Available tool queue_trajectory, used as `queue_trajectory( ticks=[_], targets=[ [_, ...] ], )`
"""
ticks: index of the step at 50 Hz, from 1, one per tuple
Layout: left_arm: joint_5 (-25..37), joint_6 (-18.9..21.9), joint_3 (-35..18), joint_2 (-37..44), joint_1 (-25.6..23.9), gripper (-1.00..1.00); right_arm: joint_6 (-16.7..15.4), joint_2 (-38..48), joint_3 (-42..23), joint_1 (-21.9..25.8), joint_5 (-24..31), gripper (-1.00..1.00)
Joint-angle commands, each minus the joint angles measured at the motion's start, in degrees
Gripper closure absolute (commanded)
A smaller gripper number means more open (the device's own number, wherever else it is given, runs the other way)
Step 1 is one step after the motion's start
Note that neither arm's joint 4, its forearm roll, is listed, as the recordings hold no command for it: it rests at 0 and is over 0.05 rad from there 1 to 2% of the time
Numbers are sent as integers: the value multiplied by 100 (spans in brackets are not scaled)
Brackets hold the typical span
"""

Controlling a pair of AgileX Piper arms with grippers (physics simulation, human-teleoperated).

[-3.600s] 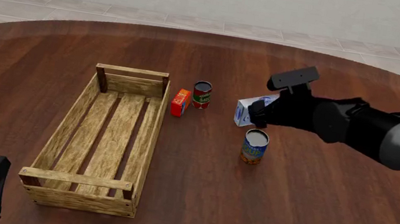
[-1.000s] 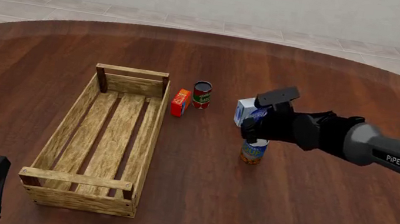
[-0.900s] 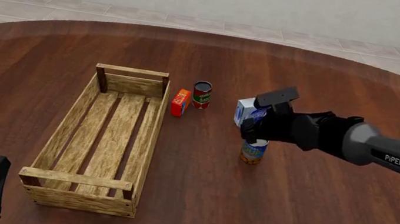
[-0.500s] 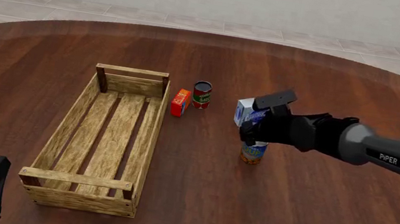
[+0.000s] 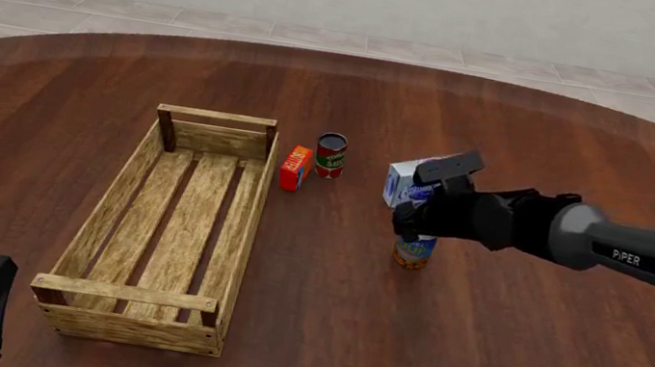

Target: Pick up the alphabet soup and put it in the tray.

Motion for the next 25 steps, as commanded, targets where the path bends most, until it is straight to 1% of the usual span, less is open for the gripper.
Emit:
queue_trajectory(
  ticks=[1, 25],
  targets=[
    [0, 0, 0, 0, 0, -100, -13, 72, -30, -22, -1, -100],
    [0, 0, 0, 0, 0, -100, 37, 307, -62, 57, -65, -100]
  ],
)
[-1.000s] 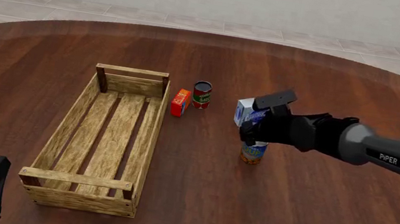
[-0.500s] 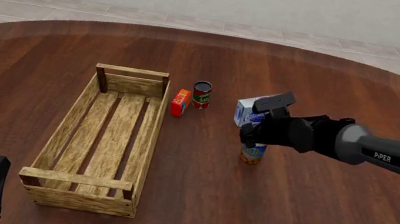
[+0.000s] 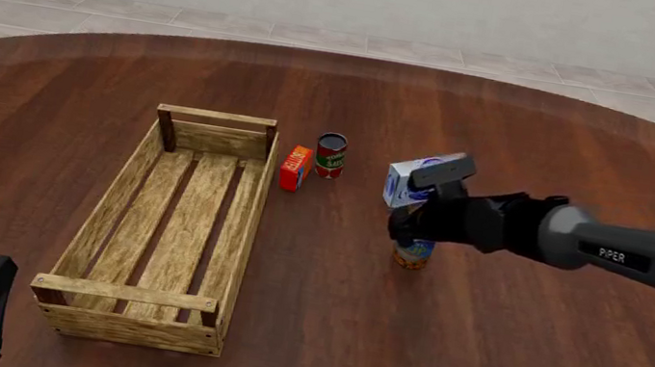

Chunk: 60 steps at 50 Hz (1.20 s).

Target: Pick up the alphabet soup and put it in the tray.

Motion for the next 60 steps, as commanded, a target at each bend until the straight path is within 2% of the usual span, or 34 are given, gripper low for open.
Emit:
queue_trajectory(
  ticks=[1, 22, 53, 54, 55, 56, 57, 60],
  targets=[
    [0, 0, 0, 0, 0, -100, 13, 113, -23, 13, -26, -100],
    [0, 0, 0, 0, 0, -100, -73, 201, 11, -110, -56, -100],
    [0, 0, 0, 0, 0, -100, -17, 285, 31, -71, -116, -100],
    [0, 0, 0, 0, 0, -100, -256, 289, 58, -180, -176, 100],
    [0, 0, 0, 0, 0, -100, -287, 288, 57, -240, -189, 100],
    [0, 0, 0, 0, 0, -100, -119, 236, 84, -128, -151, 100],
    [0, 0, 0, 0, 0, -100, -227, 228, 103, -175, -188, 100],
    [0, 0, 0, 0, 0, -100, -186, 207, 71, -180, -153, 100]
  ],
)
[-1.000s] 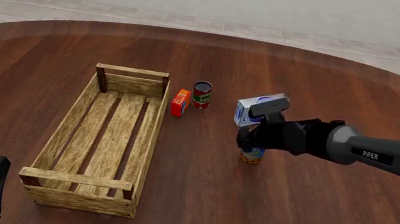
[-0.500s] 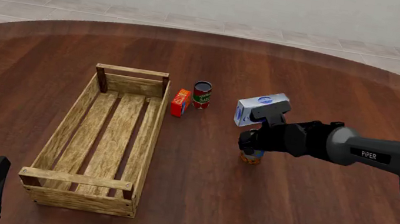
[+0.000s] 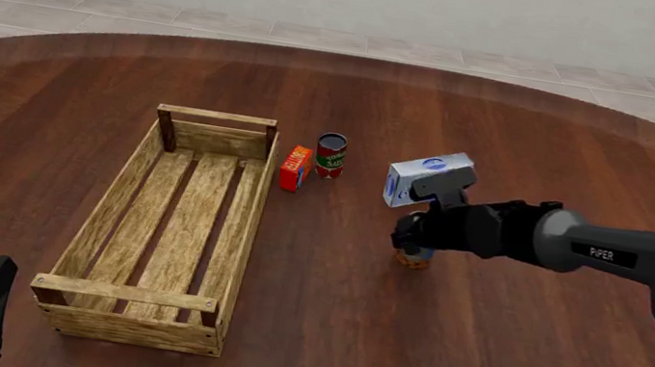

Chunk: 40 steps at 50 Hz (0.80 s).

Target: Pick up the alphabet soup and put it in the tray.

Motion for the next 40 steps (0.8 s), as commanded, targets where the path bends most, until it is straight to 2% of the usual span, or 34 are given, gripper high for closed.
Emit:
queue_trajectory(
  ticks=[1, 7, 13, 21, 33, 40],
  targets=[
    [0, 0, 0, 0, 0, -100, -13, -75, 12, -98, -28, 100],
    [0, 0, 0, 0, 0, -100, 15, -314, 27, -33, 68, 100],
    [0, 0, 0, 0, 0, -100, -116, -705, 11, 99, 192, 100],
    [0, 0, 0, 0, 0, -100, -294, -1394, -497, 422, 815, 100],
    [0, 0, 0, 0, 0, -100, -501, -1565, -1184, 848, 1339, 100],
    [0, 0, 0, 0, 0, -100, -643, -1416, -1697, 1277, 1573, 100]
  ],
)
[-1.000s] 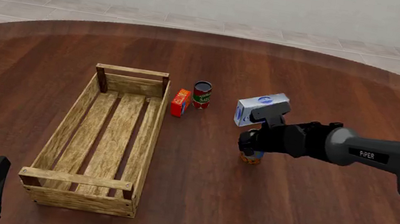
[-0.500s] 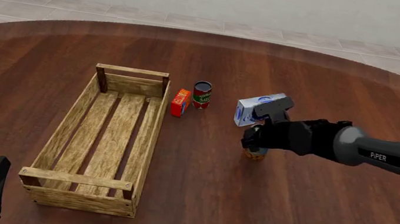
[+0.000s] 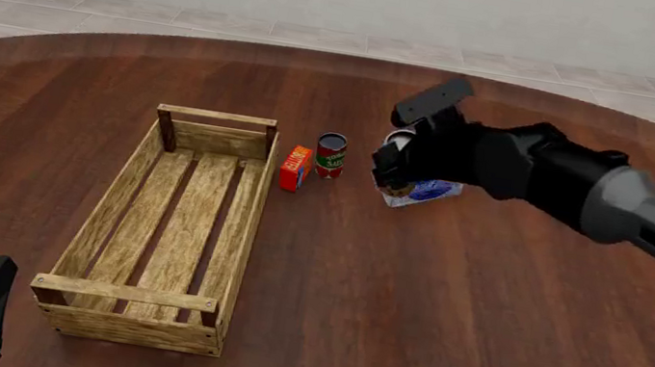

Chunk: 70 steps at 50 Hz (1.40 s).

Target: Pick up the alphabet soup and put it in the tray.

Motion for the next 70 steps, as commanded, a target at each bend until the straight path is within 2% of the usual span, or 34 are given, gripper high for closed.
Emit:
queue_trajectory(
  ticks=[1, 13, 33, 55, 70],
  targets=[
    [0, 0, 0, 0, 0, -100, -55, -6, -774, 569, 429, 100],
    [0, 0, 0, 0, 0, -100, -22, 396, -1520, 1056, 651, 100],
    [0, 0, 0, 0, 0, -100, -97, 1243, -2821, 1567, 1142, 100],
    [0, 0, 0, 0, 0, -100, -104, 1984, -3756, 2095, 1473, 100],
    [0, 0, 0, 0, 0, -100, 4, 2355, -4100, 2317, 1533, 100]
  ],
)
